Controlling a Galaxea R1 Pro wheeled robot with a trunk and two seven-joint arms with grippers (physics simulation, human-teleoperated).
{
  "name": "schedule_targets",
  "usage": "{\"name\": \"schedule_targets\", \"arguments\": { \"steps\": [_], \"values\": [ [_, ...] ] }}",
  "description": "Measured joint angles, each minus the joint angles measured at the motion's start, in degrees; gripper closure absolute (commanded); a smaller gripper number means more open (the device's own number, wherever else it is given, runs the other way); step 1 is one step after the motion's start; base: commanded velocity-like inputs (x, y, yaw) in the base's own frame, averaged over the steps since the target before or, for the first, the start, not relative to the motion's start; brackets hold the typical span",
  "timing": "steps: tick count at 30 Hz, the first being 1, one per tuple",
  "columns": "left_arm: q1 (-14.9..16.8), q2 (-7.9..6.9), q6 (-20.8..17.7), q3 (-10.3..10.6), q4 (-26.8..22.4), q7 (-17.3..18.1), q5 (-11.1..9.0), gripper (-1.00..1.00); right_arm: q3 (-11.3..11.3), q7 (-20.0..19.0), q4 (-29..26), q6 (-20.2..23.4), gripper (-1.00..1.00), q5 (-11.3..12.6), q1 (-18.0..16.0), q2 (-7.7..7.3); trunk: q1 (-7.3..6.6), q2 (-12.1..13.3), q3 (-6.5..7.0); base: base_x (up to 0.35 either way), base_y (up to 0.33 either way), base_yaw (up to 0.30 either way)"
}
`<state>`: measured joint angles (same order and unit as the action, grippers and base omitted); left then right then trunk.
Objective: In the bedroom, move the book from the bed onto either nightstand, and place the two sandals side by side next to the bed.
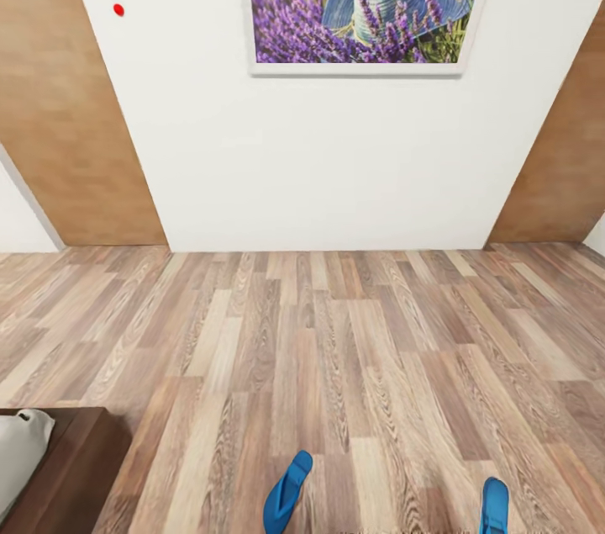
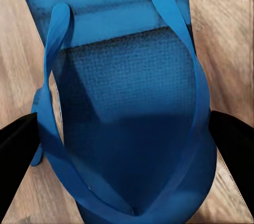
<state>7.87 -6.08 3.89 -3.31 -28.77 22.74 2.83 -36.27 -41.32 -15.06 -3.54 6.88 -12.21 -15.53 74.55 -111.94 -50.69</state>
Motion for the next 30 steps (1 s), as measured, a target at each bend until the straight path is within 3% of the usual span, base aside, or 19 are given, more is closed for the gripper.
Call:
{"name": "schedule_targets", "arguments": {
  "steps": [8, 12, 19, 24, 26, 30],
  "values": [
    [0.02, -0.23, -0.03, -0.21, -0.13, -0.19, -0.23, -1.00, 0.00, 0.01, 0.00, 0.00, 1.00, -0.01, 0.03, 0.00, 0.00, 0.00, 0.00, 0.000, 0.000, -0.300],
    [0.01, -0.36, 0.00, -1.15, -0.40, -0.63, -1.52, -1.00, 0.00, -0.02, 0.00, 0.00, 1.00, 0.00, 0.02, 0.00, 0.00, 0.00, 0.00, 0.000, 0.000, -0.300],
    [1.26, -0.45, -1.30, -2.34, -6.19, -6.86, -2.62, -1.00, 0.01, -0.07, -0.07, 0.00, 1.00, 0.03, 0.02, -0.03, 0.00, 0.00, 0.00, 0.000, 0.000, -0.300],
    [4.05, -0.46, -9.14, -2.41, -13.14, -8.30, -2.67, -1.00, 0.00, -0.08, -0.08, 0.00, 1.00, 0.04, 0.01, -0.06, 0.00, 0.00, 0.01, 0.000, 0.000, -0.300],
    [5.57, -0.45, -14.70, -2.46, -17.82, -8.47, -2.69, -1.00, 0.00, -0.08, -0.09, 0.00, 1.00, 0.00, 0.01, -0.08, 0.00, 0.00, 0.01, 0.000, 0.000, -0.300],
    [6.29, -0.45, -17.37, -2.48, -21.59, -8.50, -2.65, -1.00, 0.00, -0.08, -0.09, 0.00, 1.00, 0.02, 0.01, -0.06, 0.00, 0.00, 0.00, 0.000, 0.000, -0.300]
  ]
}}
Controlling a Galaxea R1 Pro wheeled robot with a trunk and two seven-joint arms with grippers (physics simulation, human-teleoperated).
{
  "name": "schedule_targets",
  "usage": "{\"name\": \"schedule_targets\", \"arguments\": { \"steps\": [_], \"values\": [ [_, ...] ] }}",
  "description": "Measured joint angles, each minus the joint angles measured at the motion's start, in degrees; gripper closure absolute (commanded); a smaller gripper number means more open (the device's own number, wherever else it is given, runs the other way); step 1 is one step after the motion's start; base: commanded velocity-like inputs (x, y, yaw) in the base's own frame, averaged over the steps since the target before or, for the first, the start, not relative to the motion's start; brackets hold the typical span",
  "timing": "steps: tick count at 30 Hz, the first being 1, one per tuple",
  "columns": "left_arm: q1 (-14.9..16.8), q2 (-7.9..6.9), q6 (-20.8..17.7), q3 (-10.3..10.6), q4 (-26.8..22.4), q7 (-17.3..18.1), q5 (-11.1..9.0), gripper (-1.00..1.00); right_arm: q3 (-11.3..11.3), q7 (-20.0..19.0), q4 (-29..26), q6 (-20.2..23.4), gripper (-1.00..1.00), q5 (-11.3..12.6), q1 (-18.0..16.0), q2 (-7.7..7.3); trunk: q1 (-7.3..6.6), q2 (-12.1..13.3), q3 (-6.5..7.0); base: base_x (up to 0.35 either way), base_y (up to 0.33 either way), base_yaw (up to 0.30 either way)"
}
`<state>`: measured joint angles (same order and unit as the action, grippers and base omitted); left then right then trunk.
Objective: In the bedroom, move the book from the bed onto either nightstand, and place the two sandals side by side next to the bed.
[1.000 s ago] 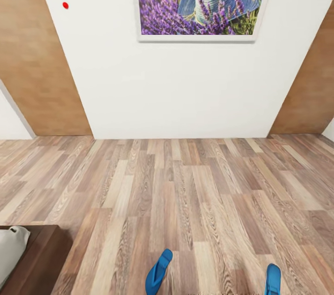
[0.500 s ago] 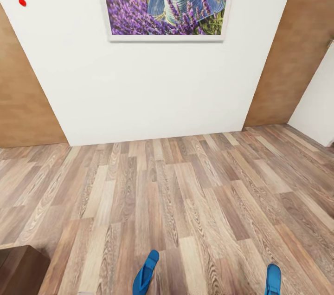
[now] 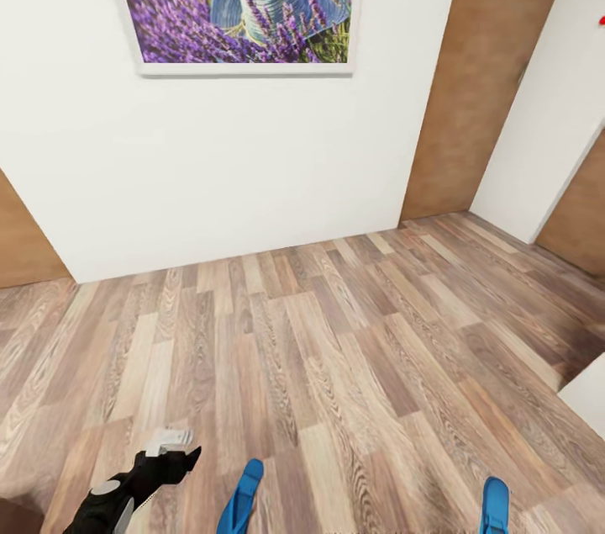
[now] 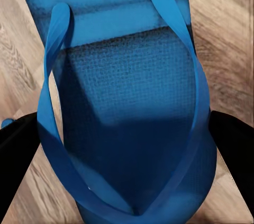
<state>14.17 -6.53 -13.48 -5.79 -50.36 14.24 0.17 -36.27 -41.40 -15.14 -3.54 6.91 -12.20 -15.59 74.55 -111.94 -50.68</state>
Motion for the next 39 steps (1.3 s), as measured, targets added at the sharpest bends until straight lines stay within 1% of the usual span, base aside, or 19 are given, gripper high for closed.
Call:
{"name": "schedule_targets", "arguments": {
  "steps": [4, 11, 15, 22, 26, 27, 30, 34, 39],
  "values": [
    [0.20, 0.11, -0.71, -0.05, -1.11, -0.01, -0.06, -1.00, 0.00, 0.00, 0.00, 0.03, 1.00, 0.01, 0.02, -0.02, 0.00, 0.00, 0.00, 0.000, 0.000, -0.300],
    [0.24, 0.18, -0.68, -0.06, -1.20, -0.01, -0.09, -1.00, 0.00, 0.00, 0.00, 0.00, 1.00, -0.01, 0.03, -0.03, 0.00, 0.00, 0.00, 0.000, 0.000, -0.300],
    [0.25, 0.18, -0.70, -0.76, -1.21, 0.04, -0.09, -1.00, 0.00, 0.02, 0.00, 0.02, 1.00, -0.02, 0.00, -0.03, 0.00, 0.00, 0.00, 0.000, 0.000, -0.300],
    [0.25, 0.18, -0.69, -0.93, -1.18, 0.08, -0.11, -1.00, 0.00, 0.00, 0.00, 0.01, 1.00, -0.05, 0.02, -0.03, 0.00, 0.00, 0.00, 0.000, 0.000, -0.300],
    [0.24, 0.19, -0.61, -2.50, -1.13, 0.14, -0.16, -1.00, 0.00, 0.00, 0.00, 0.03, 1.00, -0.03, 0.01, -0.03, 0.00, 0.00, 0.00, 0.000, 0.000, -0.300],
    [0.24, 0.22, -0.56, -3.49, -1.10, 0.19, -0.15, -1.00, 0.00, 0.00, 0.00, 0.01, 1.00, -0.02, 0.01, -0.03, 0.00, 0.00, 0.00, 0.000, 0.000, -0.300],
    [0.24, 0.31, -0.45, -4.40, -1.06, 0.23, -0.17, -1.00, 0.00, 0.00, 0.00, 0.04, 1.00, -0.03, 0.01, -0.03, 0.00, 0.00, 0.00, 0.000, 0.000, -0.300],
    [0.24, 0.34, -0.39, -4.74, -1.04, 0.24, -0.17, -1.00, 0.00, 0.00, 0.00, 0.07, 1.00, -0.07, 0.00, -0.03, 0.00, 0.00, 0.00, 0.000, 0.000, -0.267],
    [0.16, 0.34, -0.38, -4.82, -1.05, 0.25, -0.12, -1.00, -0.03, 0.00, 0.01, 0.14, 1.00, -0.01, -0.03, -0.02, 0.00, 0.00, 0.00, 0.000, 0.000, -0.097]
  ]
}}
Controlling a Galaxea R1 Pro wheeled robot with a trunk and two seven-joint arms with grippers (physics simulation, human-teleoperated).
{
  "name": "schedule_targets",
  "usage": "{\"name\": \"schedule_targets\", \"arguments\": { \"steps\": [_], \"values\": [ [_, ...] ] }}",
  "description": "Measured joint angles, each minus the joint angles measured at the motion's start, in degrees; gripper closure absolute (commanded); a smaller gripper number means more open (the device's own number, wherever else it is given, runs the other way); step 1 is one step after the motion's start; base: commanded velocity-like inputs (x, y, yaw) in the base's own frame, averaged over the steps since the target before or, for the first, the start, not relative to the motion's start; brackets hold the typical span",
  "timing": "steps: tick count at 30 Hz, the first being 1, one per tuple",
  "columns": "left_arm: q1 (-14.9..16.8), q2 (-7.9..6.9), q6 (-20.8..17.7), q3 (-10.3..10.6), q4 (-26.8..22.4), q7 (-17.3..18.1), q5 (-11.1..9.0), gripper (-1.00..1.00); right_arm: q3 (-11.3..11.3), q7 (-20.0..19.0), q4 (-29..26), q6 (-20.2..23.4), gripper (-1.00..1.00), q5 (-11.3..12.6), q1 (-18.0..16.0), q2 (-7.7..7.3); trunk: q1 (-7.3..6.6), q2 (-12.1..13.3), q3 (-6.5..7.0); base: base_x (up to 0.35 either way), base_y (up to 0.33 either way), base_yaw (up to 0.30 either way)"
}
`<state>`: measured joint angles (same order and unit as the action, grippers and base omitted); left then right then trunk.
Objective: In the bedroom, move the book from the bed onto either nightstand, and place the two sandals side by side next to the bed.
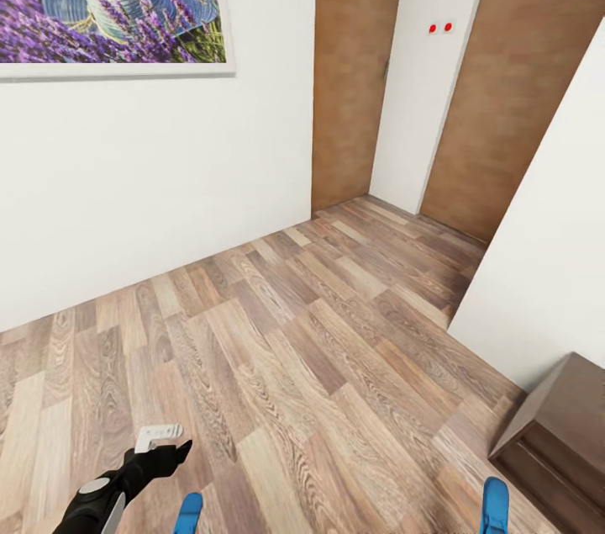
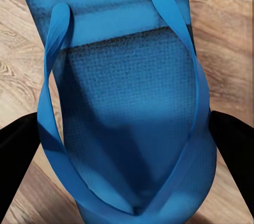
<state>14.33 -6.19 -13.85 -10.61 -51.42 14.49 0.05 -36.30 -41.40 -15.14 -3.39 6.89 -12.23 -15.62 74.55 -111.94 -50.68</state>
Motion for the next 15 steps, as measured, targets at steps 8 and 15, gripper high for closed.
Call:
{"name": "schedule_targets", "arguments": {
  "steps": [8, 15],
  "values": [
    [-0.03, -0.07, 0.00, -0.08, 0.07, 0.00, 0.03, -1.00, -0.01, 0.00, 0.00, 0.09, 1.00, 0.03, 0.02, 0.00, 0.00, 0.00, 0.00, 0.000, 0.000, -0.014],
    [-0.04, -0.08, 0.00, -0.10, 0.08, 0.00, 0.03, -1.00, 0.00, -0.07, -0.09, 0.11, 1.00, 0.05, -0.02, 0.00, 0.00, 0.00, 0.00, 0.000, 0.000, -0.001]
  ]
}}
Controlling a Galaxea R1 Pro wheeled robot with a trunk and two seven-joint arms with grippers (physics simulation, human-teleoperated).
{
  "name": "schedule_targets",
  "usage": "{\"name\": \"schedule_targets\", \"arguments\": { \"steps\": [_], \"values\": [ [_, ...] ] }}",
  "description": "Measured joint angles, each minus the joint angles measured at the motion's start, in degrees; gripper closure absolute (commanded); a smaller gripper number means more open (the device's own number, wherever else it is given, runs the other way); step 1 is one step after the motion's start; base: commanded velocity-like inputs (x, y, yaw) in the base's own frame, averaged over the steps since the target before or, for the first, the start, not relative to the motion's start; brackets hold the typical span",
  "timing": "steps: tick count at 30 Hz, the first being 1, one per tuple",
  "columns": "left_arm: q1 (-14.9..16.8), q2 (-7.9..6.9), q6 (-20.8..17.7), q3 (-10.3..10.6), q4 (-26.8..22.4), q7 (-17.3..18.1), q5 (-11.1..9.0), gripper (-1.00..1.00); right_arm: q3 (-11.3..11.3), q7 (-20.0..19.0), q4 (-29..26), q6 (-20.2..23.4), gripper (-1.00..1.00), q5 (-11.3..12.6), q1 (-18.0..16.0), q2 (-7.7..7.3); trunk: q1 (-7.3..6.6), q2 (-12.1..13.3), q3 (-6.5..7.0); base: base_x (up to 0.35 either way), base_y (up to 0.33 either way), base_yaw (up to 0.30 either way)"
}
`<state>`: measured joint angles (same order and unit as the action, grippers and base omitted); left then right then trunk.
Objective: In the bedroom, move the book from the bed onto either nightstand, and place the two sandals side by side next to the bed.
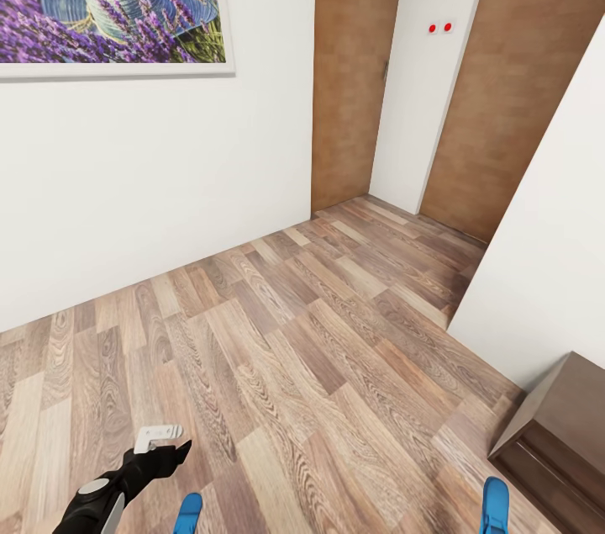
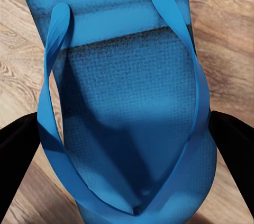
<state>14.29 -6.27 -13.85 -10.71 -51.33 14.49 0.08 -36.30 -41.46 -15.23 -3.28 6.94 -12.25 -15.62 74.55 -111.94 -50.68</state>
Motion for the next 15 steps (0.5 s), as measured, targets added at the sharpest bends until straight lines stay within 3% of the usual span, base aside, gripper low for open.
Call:
{"name": "schedule_targets", "arguments": {
  "steps": [15],
  "values": [
    [-0.48, 0.10, -0.23, 0.08, 1.55, 0.24, -0.28, -1.00, -0.23, 0.42, 0.50, 0.54, 1.00, -0.59, 0.37, 0.28, 0.00, 0.00, 0.00, 0.000, 0.000, 0.000]
  ]
}}
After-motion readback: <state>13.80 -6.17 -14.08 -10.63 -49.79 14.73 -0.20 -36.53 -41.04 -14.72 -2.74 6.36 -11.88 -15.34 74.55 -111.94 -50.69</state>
